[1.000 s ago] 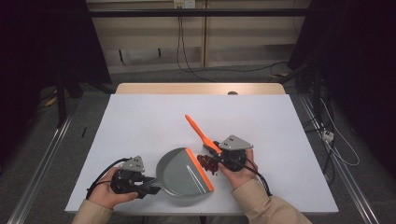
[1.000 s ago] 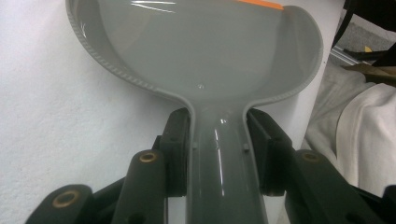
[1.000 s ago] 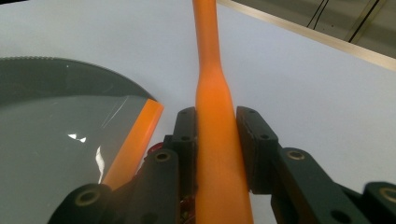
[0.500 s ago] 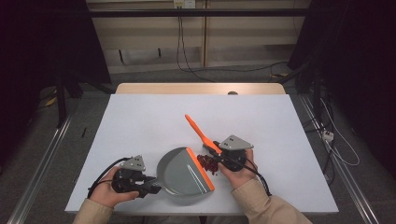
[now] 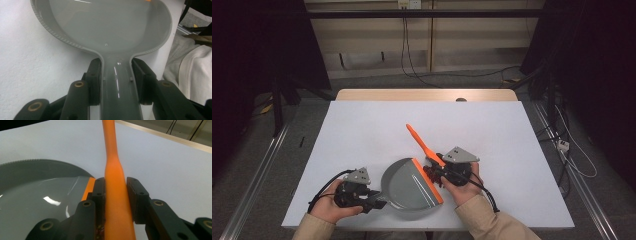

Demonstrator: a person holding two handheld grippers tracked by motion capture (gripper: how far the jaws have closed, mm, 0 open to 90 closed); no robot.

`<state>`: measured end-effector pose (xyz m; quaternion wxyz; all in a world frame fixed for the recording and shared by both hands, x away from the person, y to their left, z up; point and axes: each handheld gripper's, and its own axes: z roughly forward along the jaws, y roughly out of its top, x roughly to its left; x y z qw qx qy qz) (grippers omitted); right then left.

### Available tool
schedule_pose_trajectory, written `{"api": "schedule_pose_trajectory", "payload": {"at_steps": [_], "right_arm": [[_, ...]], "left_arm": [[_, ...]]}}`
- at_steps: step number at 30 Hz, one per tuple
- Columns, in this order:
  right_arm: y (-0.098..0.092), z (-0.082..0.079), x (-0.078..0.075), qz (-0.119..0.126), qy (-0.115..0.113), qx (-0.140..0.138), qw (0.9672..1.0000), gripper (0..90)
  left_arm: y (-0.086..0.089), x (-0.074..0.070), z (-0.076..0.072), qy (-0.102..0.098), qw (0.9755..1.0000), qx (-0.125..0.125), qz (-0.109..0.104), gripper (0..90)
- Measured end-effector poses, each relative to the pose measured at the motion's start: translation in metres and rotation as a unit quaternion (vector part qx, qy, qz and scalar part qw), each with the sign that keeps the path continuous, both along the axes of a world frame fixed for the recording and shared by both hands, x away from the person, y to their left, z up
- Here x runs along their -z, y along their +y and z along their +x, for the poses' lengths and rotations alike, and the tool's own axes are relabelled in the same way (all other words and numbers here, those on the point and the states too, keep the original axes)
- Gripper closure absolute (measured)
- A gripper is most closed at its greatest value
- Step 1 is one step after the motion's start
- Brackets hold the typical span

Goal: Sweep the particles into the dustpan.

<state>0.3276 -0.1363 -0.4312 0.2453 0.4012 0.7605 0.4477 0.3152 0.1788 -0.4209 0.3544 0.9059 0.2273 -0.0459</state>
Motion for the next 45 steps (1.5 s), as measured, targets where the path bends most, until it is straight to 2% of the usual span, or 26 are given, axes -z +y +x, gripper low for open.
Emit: {"api": "schedule_pose_trajectory", "payload": {"at_steps": [15, 26, 29, 34, 38, 41, 45], "right_arm": [[0.014, -0.006, 0.003, 0.03, 0.007, 0.004, 0.9995, 69.8], [0.016, -0.003, 0.003, 0.078, 0.025, 0.0, 0.9967, 69.9], [0.017, -0.003, 0.003, 0.082, 0.026, 0.0, 0.9963, 69.9], [0.018, -0.003, 0.0, 0.108, 0.024, -0.008, 0.9939, 70.6], [0.025, -0.004, -0.002, 0.105, 0.019, -0.024, 0.994, 71.3], [0.027, -0.003, -0.003, 0.115, 0.018, -0.034, 0.9926, 71.4], [0.02, 0.001, -0.01, 0.122, 0.003, -0.032, 0.992, 71.4]], "left_arm": [[-0.007, 0.002, 0.0, 0.005, 1.0, -0.002, 0.001, 62.5], [-0.007, 0.006, 0.001, 0.013, 0.9999, -0.005, 0.002, 62.5], [-0.006, 0.007, 0.001, 0.014, 0.9999, -0.002, 0.005, 62.5], [-0.006, 0.009, 0.002, 0.019, 0.9998, -0.004, 0.007, 62.6], [-0.006, 0.01, 0.001, 0.02, 0.9998, -0.008, 0.004, 62.6], [-0.005, 0.01, 0.002, 0.018, 0.9998, -0.007, 0.005, 62.6], [-0.004, 0.011, 0.003, 0.019, 0.9998, -0.008, 0.004, 62.7]]}}
